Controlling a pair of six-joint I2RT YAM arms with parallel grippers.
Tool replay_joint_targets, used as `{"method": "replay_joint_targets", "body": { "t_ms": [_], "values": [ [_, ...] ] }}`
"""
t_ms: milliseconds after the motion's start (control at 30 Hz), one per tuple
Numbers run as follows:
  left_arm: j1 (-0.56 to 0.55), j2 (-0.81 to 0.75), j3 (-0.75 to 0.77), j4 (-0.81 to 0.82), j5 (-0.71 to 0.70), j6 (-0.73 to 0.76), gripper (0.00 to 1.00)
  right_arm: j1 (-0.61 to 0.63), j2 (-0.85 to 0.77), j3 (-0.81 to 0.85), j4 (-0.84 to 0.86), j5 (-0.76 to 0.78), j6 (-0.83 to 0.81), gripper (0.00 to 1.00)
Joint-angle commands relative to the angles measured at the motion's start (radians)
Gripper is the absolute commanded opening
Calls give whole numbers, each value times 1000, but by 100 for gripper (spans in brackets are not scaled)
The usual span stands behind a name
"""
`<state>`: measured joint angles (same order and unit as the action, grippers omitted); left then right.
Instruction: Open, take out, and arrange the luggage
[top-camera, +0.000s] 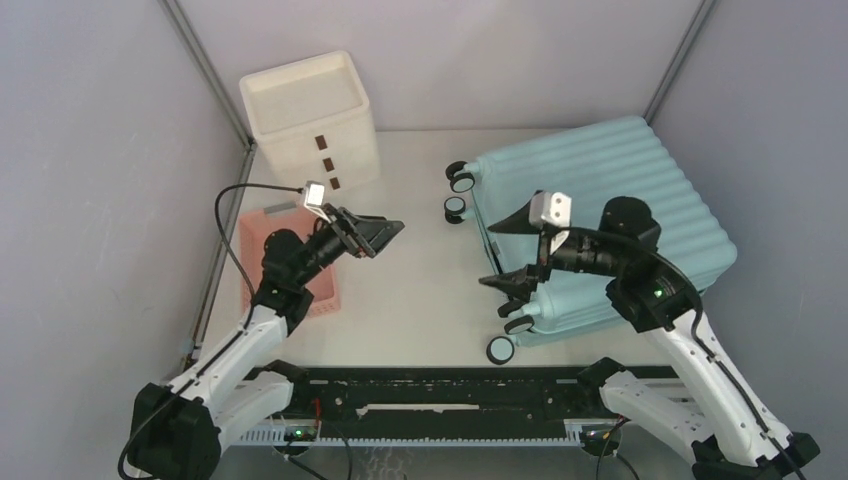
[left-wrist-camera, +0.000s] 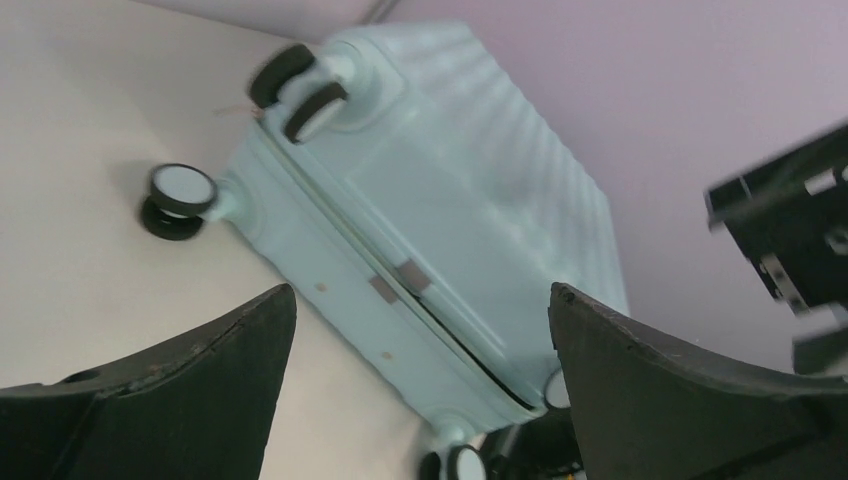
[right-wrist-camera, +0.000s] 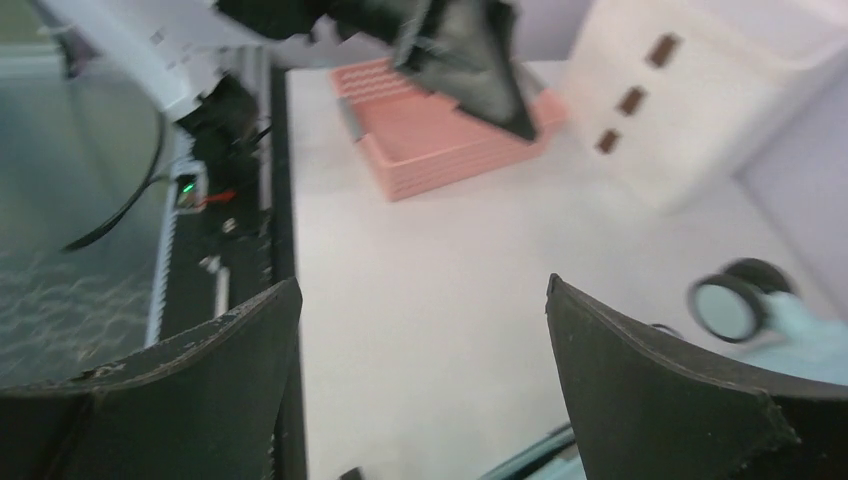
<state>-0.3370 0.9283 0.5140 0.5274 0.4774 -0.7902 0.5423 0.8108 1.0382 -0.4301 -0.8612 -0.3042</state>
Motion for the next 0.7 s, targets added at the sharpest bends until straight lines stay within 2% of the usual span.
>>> {"method": "replay_joint_targets", "body": {
  "t_ms": [0,167,300,400,500,667],
  "values": [
    [-108,-46,-16,99,18,-23,100,-95,-25,80,100,68,124,100],
    [-320,-61,128,-211,-153,267,100,-301,17,153,26,72,190,100],
    [-458,-58,184,-343,-322,457,100,-518,120,306,-185,-16,155,100],
    [-559,-45,189,-354,-378,559,97,-645,187,407,-369,-27,64,100],
    [-678,15,198,-336,-404,656,95,-717,238,482,-506,-43,-30,98],
    [-793,156,242,-252,-408,714,95,-746,202,449,-554,16,-133,98]
  ]
}}
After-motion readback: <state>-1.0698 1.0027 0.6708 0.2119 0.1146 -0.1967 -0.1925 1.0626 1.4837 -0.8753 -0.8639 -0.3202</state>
